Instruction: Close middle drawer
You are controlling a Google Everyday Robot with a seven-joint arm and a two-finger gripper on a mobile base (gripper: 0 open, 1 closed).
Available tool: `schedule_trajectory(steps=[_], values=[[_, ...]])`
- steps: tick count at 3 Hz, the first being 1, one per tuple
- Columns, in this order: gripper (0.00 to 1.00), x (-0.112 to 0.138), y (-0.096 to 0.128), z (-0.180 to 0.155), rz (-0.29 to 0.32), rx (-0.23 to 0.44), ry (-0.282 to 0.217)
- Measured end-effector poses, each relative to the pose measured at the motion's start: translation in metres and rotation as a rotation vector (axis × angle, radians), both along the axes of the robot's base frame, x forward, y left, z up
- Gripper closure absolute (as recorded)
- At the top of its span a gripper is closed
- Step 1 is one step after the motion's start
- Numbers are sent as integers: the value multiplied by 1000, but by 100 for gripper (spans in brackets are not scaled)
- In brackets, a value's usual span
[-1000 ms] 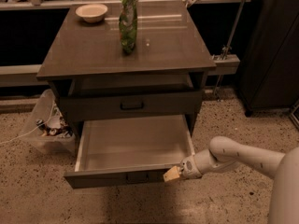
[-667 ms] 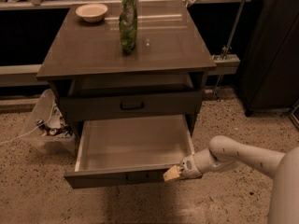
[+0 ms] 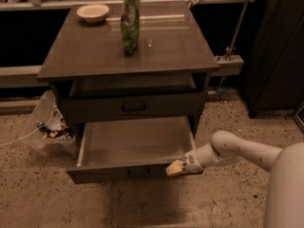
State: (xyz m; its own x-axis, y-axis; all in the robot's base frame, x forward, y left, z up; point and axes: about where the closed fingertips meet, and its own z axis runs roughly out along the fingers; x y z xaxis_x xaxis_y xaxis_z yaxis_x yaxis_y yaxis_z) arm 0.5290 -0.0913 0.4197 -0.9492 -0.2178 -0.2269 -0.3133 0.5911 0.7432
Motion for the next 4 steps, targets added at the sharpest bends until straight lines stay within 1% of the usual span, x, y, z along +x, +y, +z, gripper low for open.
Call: schedule_trajectory(steps=[1, 2, 3, 4], values=[[100, 44, -6, 7, -26, -1, -44], [100, 37, -4, -2, -24, 5, -12], [100, 43, 1, -4, -20, 5, -3], [100, 59, 5, -6, -24, 9, 12]])
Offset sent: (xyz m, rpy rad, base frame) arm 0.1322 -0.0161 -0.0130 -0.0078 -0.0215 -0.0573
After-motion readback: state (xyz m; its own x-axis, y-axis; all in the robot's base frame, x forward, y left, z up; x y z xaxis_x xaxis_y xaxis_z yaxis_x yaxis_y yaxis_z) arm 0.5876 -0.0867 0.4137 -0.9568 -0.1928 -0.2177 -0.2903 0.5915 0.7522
